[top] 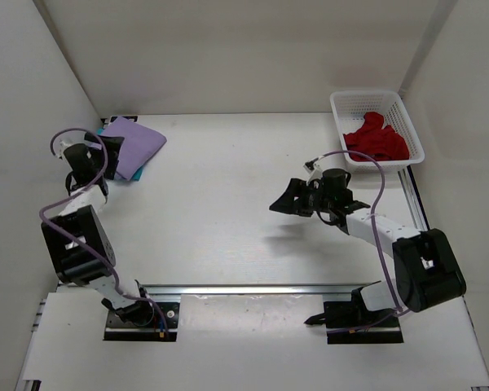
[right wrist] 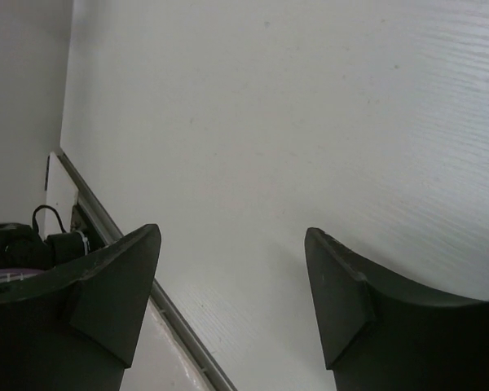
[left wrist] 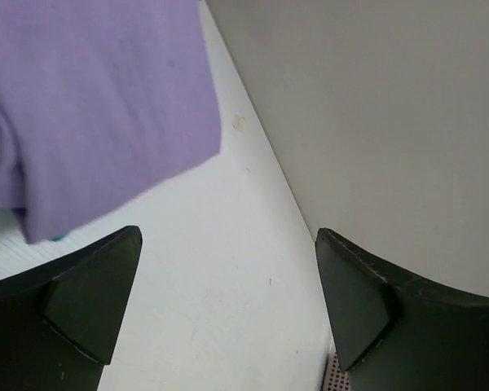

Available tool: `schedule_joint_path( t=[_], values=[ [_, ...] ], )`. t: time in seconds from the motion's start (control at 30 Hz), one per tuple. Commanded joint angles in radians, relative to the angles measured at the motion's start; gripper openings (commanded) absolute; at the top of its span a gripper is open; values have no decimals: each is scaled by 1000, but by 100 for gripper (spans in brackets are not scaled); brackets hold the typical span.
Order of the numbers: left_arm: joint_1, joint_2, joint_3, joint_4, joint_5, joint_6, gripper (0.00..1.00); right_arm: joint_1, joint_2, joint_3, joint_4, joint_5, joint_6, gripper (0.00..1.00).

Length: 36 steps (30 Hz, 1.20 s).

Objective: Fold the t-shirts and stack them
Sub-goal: Put the neatly folded tshirt into the corner of the board with the left arm, then grab crumpled tshirt from bin with the right arm

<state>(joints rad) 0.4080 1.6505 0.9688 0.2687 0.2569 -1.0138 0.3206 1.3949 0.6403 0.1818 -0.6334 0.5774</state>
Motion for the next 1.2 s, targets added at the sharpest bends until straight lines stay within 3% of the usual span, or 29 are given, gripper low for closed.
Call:
schedule_joint_path(
  t=[0.0, 0.07, 0.13, 0.17, 0.3, 0.47, 0.63, 0.9, 1.0, 1.17],
  values=[
    [-84, -115, -54, 0, -71, 47, 98, 18, -48, 21, -33, 89, -34, 69],
    [-185, -171, -73, -11, -111, 95, 99, 43, -48, 73, -86, 164, -60, 50],
    [-295, -210, -78, -14, -155, 148, 98, 54, -47, 154, -117, 213, -97, 9],
    [-383, -231, -78, -23, -171, 191, 98, 49, -39, 169, -131, 237, -103, 0],
    [-700, -281, -114, -22, -255, 319, 99, -32, -17, 281, -162, 279, -131, 0],
    [-937, -278, -209, -2, -228, 371, 99, -205, 53, 478, -309, 421, -188, 0],
    [-1152, -252, -343, 49, -156, 354, 98, -421, 241, 663, -444, 486, -212, 5],
    [-1327, -224, -421, 90, -84, 353, 99, -566, 506, 958, -590, 621, -263, 33],
    [-1324, -222, -446, 116, -33, 351, 99, -600, 581, 1033, -597, 606, -263, 45],
    [-1281, -238, -496, 144, -11, 345, 99, -597, 716, 1195, -657, 592, -252, 54]
  ],
)
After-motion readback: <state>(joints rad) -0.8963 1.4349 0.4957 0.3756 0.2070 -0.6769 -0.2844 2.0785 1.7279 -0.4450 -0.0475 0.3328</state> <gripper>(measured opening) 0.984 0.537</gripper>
